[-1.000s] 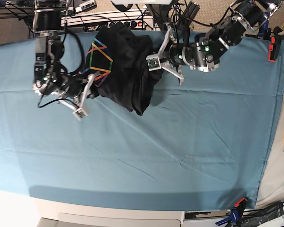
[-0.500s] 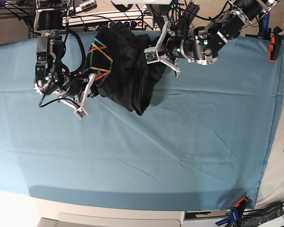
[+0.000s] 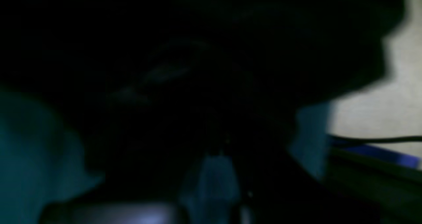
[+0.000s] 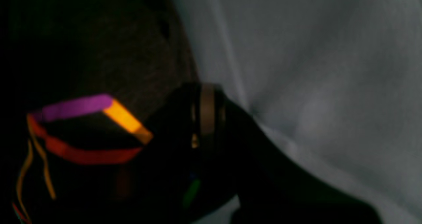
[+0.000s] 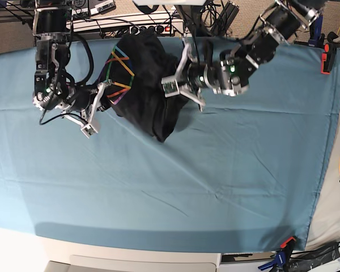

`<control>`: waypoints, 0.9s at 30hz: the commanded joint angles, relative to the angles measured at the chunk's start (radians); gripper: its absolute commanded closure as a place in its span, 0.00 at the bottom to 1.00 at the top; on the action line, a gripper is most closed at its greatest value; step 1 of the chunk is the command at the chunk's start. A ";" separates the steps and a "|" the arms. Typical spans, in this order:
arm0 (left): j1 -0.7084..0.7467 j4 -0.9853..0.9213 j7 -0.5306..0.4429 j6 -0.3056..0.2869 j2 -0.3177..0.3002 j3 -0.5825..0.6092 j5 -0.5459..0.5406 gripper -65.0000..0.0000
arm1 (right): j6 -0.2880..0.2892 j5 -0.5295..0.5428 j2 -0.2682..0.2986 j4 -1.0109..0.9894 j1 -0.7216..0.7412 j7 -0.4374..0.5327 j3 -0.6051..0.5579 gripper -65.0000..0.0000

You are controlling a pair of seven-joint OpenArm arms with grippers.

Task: Fold the T-shirt properly
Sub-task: 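Push the shirt sides together with both grippers to square the bundle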

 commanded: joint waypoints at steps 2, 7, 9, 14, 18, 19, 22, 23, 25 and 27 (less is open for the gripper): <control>-0.047 0.013 -0.020 0.004 0.001 -0.006 -0.011 1.00 | -0.002 -0.037 0.025 -0.004 -0.030 -0.074 0.001 1.00; -0.109 -0.004 -0.027 0.004 0.001 -0.006 -0.012 1.00 | -0.002 0.045 0.032 -0.004 -0.071 -0.085 0.001 1.00; -0.131 -0.025 -0.027 0.004 0.003 -0.006 -0.016 1.00 | -0.002 0.098 0.032 -0.004 -0.085 -0.090 0.001 1.00; -0.188 -0.092 -0.027 0.000 0.004 -0.006 -0.047 1.00 | -0.001 0.169 0.031 -0.004 -0.121 -0.122 0.001 1.00; -0.232 -0.124 -0.027 0.000 0.003 -0.006 -0.050 1.00 | 0.000 0.198 0.017 -0.004 -0.166 -0.127 0.000 1.00; -0.240 -0.124 -0.027 0.000 0.004 -0.006 -0.050 1.00 | 0.000 0.210 0.011 -0.004 -0.177 -0.128 0.000 1.00; -0.262 -0.124 -0.025 0.000 0.003 -0.006 -0.062 1.00 | 0.000 0.217 -0.012 -0.002 -0.198 -0.135 0.000 1.00; -0.268 -0.124 -0.023 0.000 0.003 -0.006 -0.066 1.00 | 0.000 0.217 -0.020 -0.002 -0.203 -0.135 -0.001 1.00; -0.271 -0.124 -0.023 0.001 0.003 -0.006 -0.064 1.00 | 0.000 0.218 -0.035 -0.002 -0.208 -0.135 -0.001 1.00; -0.269 -0.124 -0.017 0.001 0.003 -0.006 -0.065 1.00 | 0.000 0.216 -0.043 -0.002 -0.208 -0.135 -0.001 1.00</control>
